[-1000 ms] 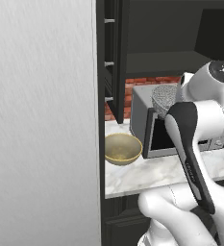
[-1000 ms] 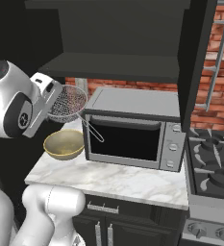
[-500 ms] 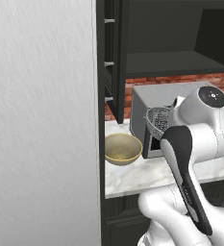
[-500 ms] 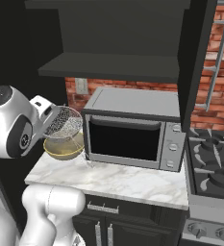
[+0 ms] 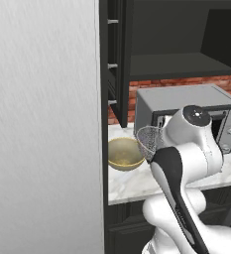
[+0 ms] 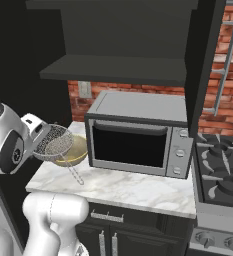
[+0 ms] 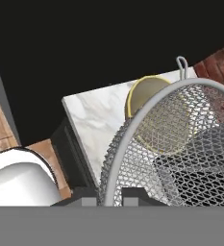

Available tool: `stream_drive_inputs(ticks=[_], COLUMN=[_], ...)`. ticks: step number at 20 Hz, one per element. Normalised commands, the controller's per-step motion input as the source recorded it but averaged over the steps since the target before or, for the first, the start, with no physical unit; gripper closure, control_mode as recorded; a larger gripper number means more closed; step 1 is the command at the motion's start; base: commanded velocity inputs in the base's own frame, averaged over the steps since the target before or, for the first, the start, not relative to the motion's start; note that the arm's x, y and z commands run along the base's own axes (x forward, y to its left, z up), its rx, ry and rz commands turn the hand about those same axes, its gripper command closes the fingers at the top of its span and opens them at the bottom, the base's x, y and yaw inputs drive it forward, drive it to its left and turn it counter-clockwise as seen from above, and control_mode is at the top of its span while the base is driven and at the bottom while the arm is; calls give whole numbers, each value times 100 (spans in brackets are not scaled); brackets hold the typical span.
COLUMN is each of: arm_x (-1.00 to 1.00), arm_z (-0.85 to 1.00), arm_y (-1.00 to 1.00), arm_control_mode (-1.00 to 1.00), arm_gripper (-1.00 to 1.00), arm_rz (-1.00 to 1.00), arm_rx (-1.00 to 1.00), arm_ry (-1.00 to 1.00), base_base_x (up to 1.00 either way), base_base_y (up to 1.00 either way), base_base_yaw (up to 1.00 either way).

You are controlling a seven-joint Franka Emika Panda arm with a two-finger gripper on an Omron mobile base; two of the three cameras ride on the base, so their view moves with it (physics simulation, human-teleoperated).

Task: Open the cabinet and setup a tea strainer by placing it in the bowl upright.

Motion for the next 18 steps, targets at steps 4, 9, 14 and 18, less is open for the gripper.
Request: stream_drive_inputs(ticks=[4,9,14,18], arm_x=[0,2,9,14], arm_z=[-16,-29,-33,-30], arm_y=[39,4,0,0], arm_control_mode=[-100,-100,-100,-100], arm_gripper=[100,100,100,100], arm_rz=[0,0,1,1], arm_rx=[0,0,0,0], arm_ry=[0,0,0,0], base_base_x=[0,0,0,0], base_base_y=[0,0,0,0], base_base_yaw=[0,0,0,0])
